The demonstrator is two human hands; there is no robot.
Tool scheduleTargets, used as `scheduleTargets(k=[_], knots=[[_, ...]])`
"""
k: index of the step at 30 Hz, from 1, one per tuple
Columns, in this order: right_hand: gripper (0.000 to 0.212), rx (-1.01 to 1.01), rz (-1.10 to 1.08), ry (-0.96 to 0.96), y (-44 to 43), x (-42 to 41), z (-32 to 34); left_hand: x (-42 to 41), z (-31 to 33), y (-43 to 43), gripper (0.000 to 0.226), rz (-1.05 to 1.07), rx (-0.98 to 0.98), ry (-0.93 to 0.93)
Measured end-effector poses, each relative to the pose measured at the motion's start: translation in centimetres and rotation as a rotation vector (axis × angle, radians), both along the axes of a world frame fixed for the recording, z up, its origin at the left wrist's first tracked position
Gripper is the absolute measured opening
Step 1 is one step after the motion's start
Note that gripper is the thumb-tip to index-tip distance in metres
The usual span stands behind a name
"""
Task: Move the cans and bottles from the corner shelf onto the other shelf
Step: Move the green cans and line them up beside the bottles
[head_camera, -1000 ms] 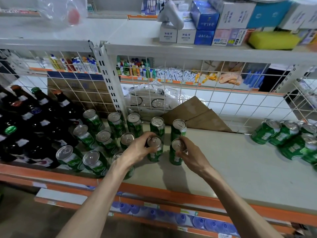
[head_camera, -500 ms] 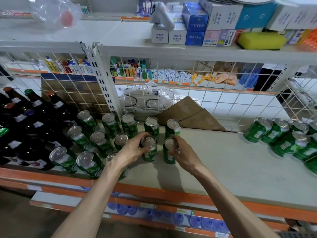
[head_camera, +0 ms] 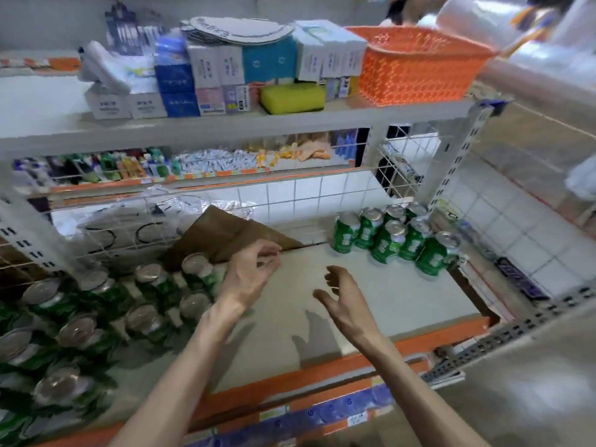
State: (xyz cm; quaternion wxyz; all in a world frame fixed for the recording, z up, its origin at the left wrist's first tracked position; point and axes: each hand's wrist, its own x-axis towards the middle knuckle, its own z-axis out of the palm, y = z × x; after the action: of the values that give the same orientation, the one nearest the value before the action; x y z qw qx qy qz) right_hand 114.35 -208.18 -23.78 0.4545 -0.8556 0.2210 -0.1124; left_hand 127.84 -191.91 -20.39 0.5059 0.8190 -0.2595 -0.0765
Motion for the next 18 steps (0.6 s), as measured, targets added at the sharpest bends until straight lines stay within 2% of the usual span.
scheduleTargets(k=[3,8,14,18], knots=[[0.055,-0.008,-0.115,0.011,-6.0,-2.1,0.3,-1.2,-2.4,-6.5,0.019,-0.065,0.062,0.070],[0.054,-0.026,-0.204,0.051,-15.2,-4.1,-0.3,-1.9,-5.2,-14.9,0.025,-0.038,0.159,0.144],[0.057,-0.081,-0.211,0.009,-20.9,-1.1,-0.9,-0.9,-4.9,-21.1,0.049,0.055,0.170,0.128],[0.069,-0.101,-0.201,0.000,-21.7,2.2,-2.0,1.7,-5.4,-23.0,0.035,0.088,0.169,0.101]])
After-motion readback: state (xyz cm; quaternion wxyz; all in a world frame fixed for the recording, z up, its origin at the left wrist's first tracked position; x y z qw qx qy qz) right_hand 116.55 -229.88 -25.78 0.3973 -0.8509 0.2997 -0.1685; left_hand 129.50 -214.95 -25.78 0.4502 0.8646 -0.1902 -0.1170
